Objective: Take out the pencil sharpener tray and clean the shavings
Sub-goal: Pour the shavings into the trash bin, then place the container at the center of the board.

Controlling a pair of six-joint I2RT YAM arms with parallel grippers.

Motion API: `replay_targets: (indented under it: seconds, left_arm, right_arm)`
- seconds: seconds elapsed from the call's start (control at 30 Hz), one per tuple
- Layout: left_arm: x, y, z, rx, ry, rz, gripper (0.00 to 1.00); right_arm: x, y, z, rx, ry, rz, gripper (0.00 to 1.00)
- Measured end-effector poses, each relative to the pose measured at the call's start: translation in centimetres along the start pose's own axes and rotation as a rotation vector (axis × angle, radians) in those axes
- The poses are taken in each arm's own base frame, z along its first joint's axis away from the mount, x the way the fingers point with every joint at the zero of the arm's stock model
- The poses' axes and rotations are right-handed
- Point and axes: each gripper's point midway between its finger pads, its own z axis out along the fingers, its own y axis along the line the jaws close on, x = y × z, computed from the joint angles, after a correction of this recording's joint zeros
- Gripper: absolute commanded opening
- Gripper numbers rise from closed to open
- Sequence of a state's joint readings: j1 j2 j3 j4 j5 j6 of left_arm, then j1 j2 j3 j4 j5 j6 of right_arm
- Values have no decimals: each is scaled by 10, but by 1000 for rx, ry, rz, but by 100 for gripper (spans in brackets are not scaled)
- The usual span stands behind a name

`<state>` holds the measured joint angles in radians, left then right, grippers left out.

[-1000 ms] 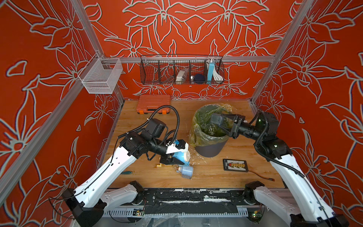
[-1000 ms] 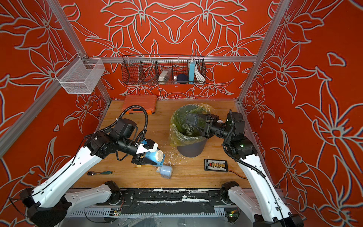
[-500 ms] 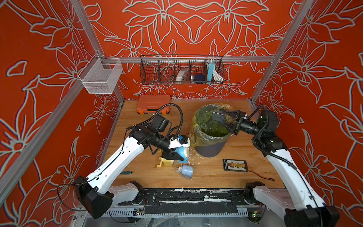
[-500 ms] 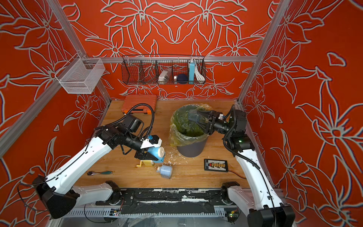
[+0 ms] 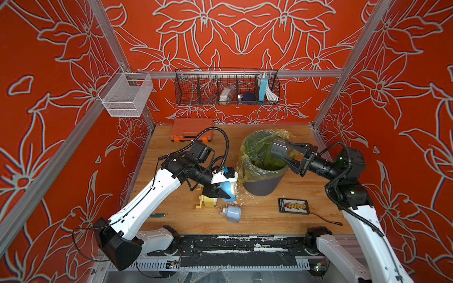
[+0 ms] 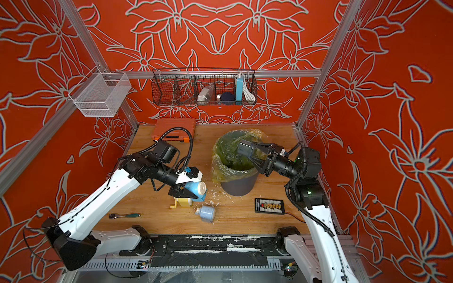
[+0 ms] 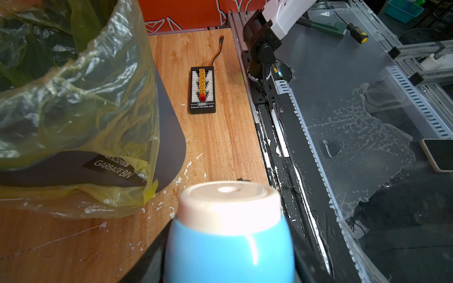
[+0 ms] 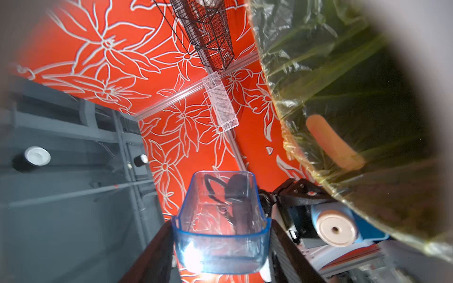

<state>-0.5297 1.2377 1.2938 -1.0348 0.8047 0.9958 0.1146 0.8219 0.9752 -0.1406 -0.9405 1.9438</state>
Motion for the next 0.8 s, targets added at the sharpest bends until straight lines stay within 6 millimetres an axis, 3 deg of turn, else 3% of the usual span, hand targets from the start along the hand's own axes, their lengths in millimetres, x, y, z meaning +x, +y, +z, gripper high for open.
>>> replay_targets:
  seconds: [0.17, 0.3, 0.43, 0.5, 0.67, 0.8]
  left_arm:
    - [6, 3, 3, -3, 25, 11, 0]
    - [19, 9, 8, -8, 67, 5, 0]
    - [37, 20, 18, -9, 132, -3, 0]
    - [49, 28, 24, -14, 169, -2, 0]
    - [81, 49, 42, -30, 263, -2, 0]
    - [97, 66, 54, -49, 310, 0, 0]
  right_arm:
    - [4, 11, -9, 124, -54, -465, 0]
    - [18, -12, -40, 229, -108, -827, 0]
    - [34, -56, -71, 357, -91, -1055, 0]
    - [31, -85, -82, 444, -79, -1088, 0]
    - [9, -172, -101, 694, -16, -967, 0]
    - [-1, -210, -113, 793, -20, -880, 0]
